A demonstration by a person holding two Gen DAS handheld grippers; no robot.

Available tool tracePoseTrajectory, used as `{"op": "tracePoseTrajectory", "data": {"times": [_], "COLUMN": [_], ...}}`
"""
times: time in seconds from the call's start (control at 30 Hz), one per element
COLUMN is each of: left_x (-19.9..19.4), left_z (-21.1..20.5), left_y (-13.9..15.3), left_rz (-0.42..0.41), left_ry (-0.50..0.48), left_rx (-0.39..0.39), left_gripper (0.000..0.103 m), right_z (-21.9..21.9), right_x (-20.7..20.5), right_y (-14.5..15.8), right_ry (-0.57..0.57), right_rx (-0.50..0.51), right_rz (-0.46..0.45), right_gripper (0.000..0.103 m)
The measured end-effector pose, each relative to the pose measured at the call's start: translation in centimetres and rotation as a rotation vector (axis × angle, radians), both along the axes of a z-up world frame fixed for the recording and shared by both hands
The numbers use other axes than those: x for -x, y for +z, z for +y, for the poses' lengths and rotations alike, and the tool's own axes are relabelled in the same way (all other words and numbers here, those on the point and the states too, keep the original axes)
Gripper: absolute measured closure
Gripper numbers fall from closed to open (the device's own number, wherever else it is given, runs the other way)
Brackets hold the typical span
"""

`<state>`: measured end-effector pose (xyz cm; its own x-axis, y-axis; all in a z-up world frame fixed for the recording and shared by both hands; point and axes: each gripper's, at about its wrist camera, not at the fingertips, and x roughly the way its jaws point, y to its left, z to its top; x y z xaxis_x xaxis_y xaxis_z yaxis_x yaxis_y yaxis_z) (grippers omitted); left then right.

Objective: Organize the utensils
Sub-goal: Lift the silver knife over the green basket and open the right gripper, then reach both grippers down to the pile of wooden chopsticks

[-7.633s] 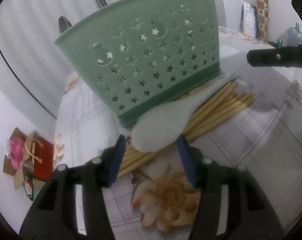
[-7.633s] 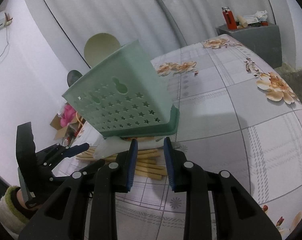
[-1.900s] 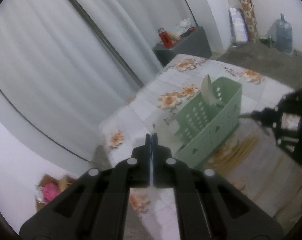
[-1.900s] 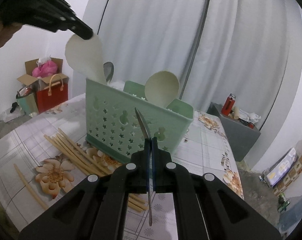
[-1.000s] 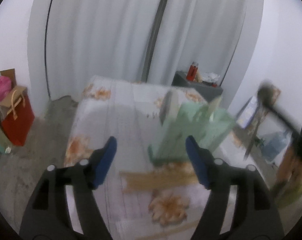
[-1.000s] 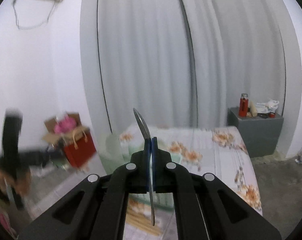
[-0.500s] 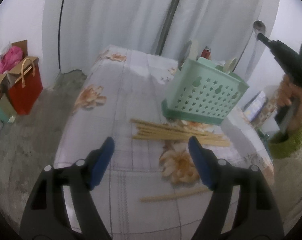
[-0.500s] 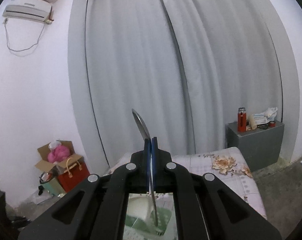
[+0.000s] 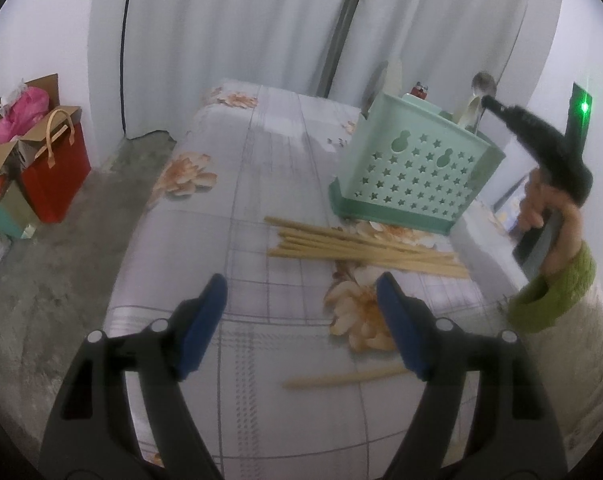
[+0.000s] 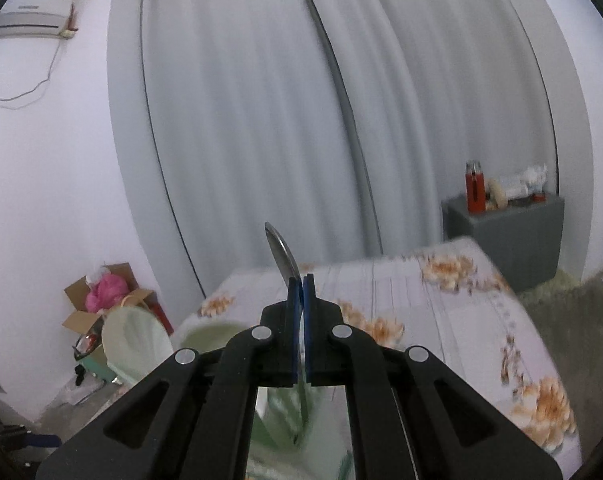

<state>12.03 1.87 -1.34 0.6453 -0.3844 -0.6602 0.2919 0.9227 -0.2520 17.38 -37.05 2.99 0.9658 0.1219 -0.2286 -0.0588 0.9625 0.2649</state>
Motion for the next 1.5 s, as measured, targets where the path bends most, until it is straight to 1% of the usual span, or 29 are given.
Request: {"op": "tracePoseTrajectory", "data": {"times": [0.1,0.17,0.33,0.5,0.6,0.67,0.7,0.73,0.77,0.83,0.87,0.9,0.97,1.0,1.07,1.1,1.13,1.17,1.23,1.3,1.37,1.4,1.47,1.5], "left_x": [0.1,0.2,0.5,1.1,1.5,1.7,1.9,2.1,2.2,2.5,2.7,2.9,3.1,3.2,3.4,3.5,3.5,3.3,3.0,2.5,1.9,1.6,1.1,0.9], "left_z": [-0.1,-0.2,-0.5,-0.9,-1.1,-1.2,-1.4,-1.4,-1.6,-2.0,-2.2,-2.5,-2.9,-3.1,-3.5,-3.7,-3.9,-4.1,-4.4,-4.4,-4.3,-4.1,-3.7,-3.6], "left_y": [-0.1,-0.2,-0.1,0.1,0.3,0.5,0.5,0.6,0.6,0.5,0.4,0.2,-0.2,-0.4,-0.9,-1.3,-1.7,-2.3,-3.3,-4.6,-5.5,-6.0,-6.3,-6.4], "left_rz": [0.001,0.004,0.002,-0.005,-0.008,-0.008,-0.005,-0.001,0.003,0.021,0.032,0.05,0.085,0.109,0.143,0.168,0.188,0.227,0.286,0.35,0.397,0.413,0.421,0.42], "left_ry": [-0.002,-0.003,-0.004,-0.015,-0.022,-0.029,-0.036,-0.045,-0.056,-0.087,-0.102,-0.121,-0.155,-0.176,-0.208,-0.228,-0.242,-0.264,-0.285,-0.274,-0.241,-0.221,-0.193,-0.177], "left_rx": [-0.003,-0.005,-0.006,-0.011,-0.011,-0.007,-0.003,0.001,0.004,0.014,0.022,0.036,0.071,0.102,0.148,0.176,0.197,0.227,0.27,0.313,0.337,0.358,0.393,0.401], "left_gripper": [0.03,0.03,0.029,0.028,0.028,0.028,0.028,0.028,0.028,0.028,0.028,0.029,0.029,0.032,0.039,0.044,0.047,0.05,0.052,0.052,0.052,0.053,0.053,0.053], "right_z": [-0.2,-0.5,-1.1,-2.5,-2.6,-2.2,-1.8,-1.3,-0.7,1.1,1.8,2.9,4.7,5.9,7.4,8.0,8.4,8.9,9.2,9.7,9.8,9.8,9.9,9.7], "right_x": [0.7,1.5,3.8,6.0,6.9,7.1,7.0,6.9,6.9,6.3,6.0,5.4,4.6,4.0,2.8,2.3,1.8,1.0,-0.2,-1.5,-2.5,-2.9,-3.3,-3.1], "right_y": [-1.2,-1.5,-1.1,-0.5,-0.5,-0.5,-0.7,-0.8,-1.0,-1.8,-2.2,-2.8,-3.8,-4.5,-5.7,-6.2,-6.6,-7.1,-7.8,-8.5,-9.4,-9.9,-10.7,-10.8], "right_ry": [0.011,0.007,-0.018,-0.037,0.0,0.046,0.081,0.122,0.165,0.28,0.323,0.386,0.46,0.503,0.555,0.57,0.581,0.593,0.598,0.597,0.592,0.588,0.574,0.571], "right_rx": [-0.003,-0.004,0.008,-0.026,-0.038,-0.03,-0.02,-0.012,-0.002,0.023,0.034,0.049,0.082,0.108,0.132,0.142,0.149,0.154,0.153,0.158,0.168,0.174,0.185,0.174], "right_rz": [0.055,0.075,0.063,0.061,0.086,0.113,0.135,0.154,0.17,0.231,0.258,0.302,0.354,0.38,0.424,0.442,0.455,0.473,0.499,0.525,0.569,0.592,0.629,0.623], "right_gripper": [0.1,0.1,0.099,0.099,0.098,0.083,0.07,0.063,0.062,0.057,0.057,0.057,0.057,0.057,0.057,0.057,0.057,0.057,0.057,0.057,0.057,0.057,0.057,0.057]}}
